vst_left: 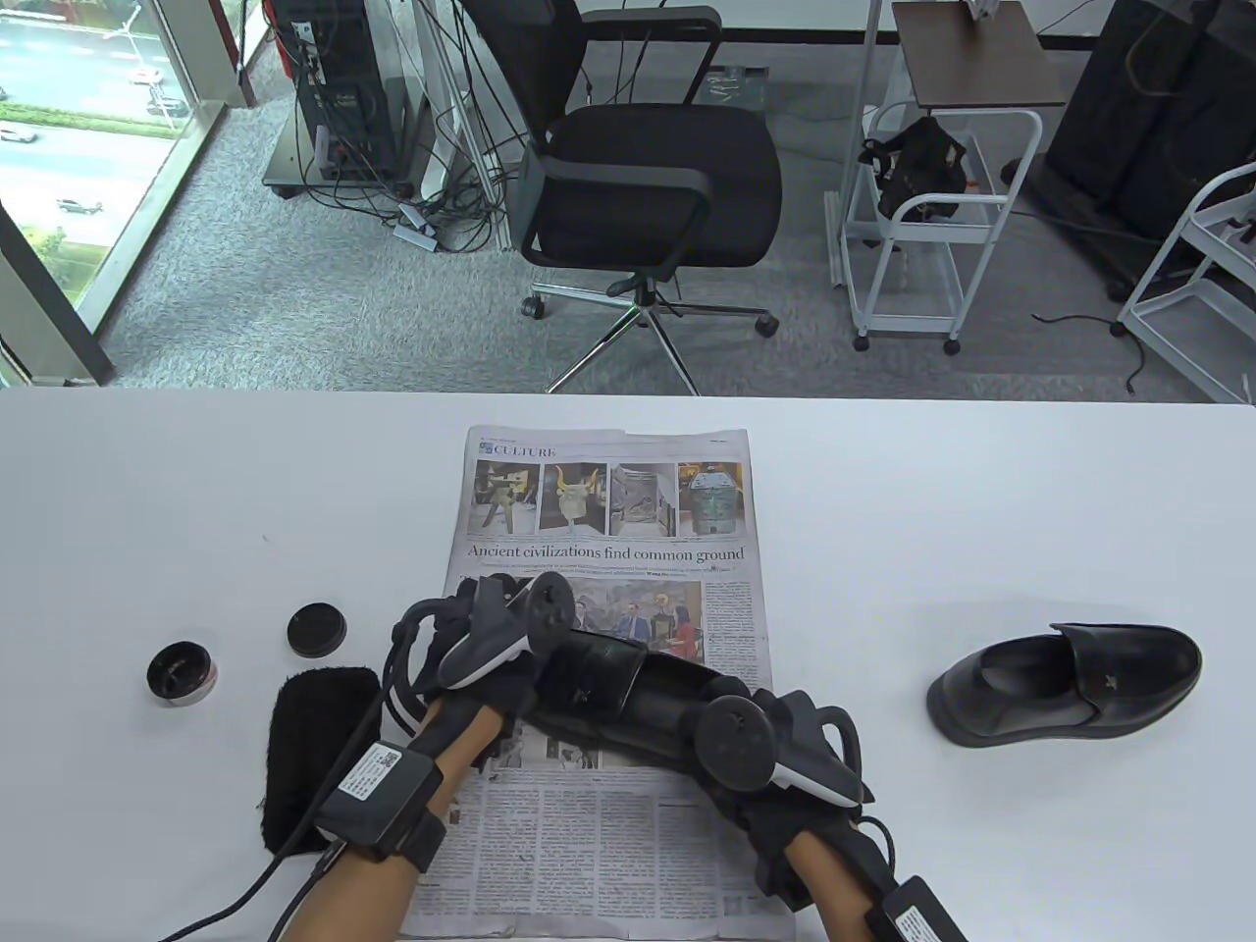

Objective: Dip and apply built-in sponge shoe polish on shoes

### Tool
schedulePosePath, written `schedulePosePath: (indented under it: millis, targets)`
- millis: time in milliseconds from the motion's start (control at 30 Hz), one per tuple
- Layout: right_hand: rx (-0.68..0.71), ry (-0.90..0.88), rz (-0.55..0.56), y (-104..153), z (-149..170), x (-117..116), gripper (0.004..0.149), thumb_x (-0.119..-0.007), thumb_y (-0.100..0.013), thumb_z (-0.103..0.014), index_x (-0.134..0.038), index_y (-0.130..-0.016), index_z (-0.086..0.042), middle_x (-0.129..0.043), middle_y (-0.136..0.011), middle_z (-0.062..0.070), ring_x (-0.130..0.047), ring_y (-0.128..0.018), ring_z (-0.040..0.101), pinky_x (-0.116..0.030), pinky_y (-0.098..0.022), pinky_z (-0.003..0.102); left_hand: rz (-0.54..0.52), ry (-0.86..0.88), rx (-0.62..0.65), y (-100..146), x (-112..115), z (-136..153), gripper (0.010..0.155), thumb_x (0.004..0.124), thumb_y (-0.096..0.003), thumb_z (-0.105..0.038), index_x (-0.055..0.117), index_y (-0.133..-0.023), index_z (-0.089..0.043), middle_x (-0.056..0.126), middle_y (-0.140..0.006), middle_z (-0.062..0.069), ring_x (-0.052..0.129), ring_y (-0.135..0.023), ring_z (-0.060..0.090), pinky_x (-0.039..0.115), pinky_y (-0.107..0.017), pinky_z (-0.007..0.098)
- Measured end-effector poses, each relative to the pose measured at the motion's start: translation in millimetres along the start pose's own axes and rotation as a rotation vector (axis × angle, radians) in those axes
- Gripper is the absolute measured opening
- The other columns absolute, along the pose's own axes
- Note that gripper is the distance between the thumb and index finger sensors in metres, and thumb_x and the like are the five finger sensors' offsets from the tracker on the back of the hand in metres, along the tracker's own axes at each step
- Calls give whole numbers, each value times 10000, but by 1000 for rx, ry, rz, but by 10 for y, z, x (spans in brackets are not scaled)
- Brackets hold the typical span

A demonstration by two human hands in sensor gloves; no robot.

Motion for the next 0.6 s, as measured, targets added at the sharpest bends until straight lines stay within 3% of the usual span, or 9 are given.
schedulePosePath:
  millis: [200, 433, 600]
  targets:
    - [-2, -1, 1, -1, 1, 0, 391, -734, -465, -372, -753, -823, -216, -603, -960, 97, -806, -659, 492, -674, -551, 661, 50, -18, 70, 290, 44, 8, 475, 723, -589, -470, 761, -941, -154, 863, -896, 129, 831, -825, 422, 704, -639, 611]
    - [-3, 1, 2, -1, -1, -2, 391, -733, -466, -373, -753, -823, -216, -604, -959, 96, -806, -661, 491, -674, -551, 661, 76, 88, 180, 537, 38, -249, 496, 727, -584, -482, 789, -932, -134, 895, -875, 135, 856, -805, 422, 720, -626, 609]
    - [-3, 2, 1, -2, -1, -2, 391, -732, -466, -373, -752, -824, -217, -602, -960, 94, -808, -660, 492, -674, -552, 661, -1, 186, 261, 620, -96, -524, 492, 744, -573, -470, 801, -925, -132, 903, -864, 141, 867, -791, 415, 730, -616, 602]
Point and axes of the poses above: the tracker on the back of each hand, its own z axis roughly to the little-finger side, its own y axis roughly from the fingertips to the wrist, x = y × z, the point moved 3 cm from there along -y, roughly from the wrist to the fingertips
